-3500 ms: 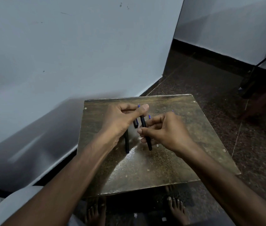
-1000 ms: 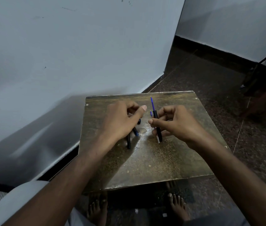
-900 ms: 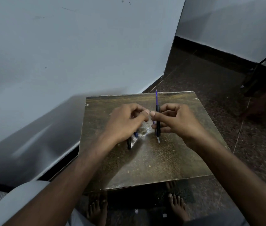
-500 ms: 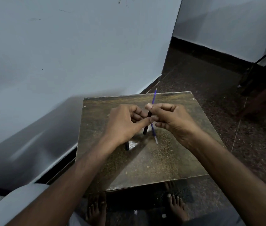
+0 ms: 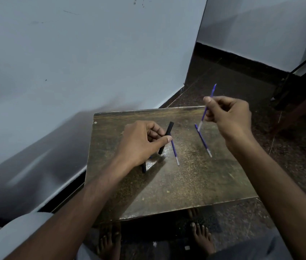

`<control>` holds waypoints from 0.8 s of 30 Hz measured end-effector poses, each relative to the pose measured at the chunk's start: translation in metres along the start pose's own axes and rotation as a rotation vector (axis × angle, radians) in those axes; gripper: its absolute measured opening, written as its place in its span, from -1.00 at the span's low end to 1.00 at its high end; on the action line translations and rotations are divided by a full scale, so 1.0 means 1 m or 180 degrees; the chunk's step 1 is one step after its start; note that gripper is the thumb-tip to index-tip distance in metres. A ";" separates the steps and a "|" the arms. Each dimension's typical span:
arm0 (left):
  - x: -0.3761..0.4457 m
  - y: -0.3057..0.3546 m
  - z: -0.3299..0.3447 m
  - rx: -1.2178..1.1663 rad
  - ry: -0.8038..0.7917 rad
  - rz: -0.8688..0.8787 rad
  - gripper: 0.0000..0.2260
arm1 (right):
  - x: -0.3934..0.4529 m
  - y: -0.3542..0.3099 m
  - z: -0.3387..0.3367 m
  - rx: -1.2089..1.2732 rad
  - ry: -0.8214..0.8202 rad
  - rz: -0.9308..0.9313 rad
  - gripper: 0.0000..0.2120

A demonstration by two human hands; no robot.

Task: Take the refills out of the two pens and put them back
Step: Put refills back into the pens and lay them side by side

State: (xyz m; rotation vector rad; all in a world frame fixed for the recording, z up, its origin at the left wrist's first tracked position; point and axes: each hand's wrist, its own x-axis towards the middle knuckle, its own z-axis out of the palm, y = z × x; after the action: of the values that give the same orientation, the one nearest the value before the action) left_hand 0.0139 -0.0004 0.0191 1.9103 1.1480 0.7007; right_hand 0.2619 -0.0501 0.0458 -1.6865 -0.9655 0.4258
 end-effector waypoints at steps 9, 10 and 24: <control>-0.002 0.002 0.001 -0.0014 0.0031 0.0069 -0.86 | 0.008 0.018 -0.013 -0.2265 -0.0412 -0.0380 -0.87; -0.002 0.002 0.001 -0.0008 0.0028 0.0059 -0.86 | 0.010 0.021 -0.013 -0.2339 -0.0444 -0.0312 -0.87; 0.000 0.001 -0.002 0.0068 0.0082 0.0066 -0.85 | 0.006 0.019 -0.004 -0.2421 -0.0433 -0.0180 -0.92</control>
State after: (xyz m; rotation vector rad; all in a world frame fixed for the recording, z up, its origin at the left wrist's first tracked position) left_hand 0.0123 0.0003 0.0208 1.9387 1.1572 0.7291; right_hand 0.2758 -0.0495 0.0306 -2.3169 -1.3812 0.1310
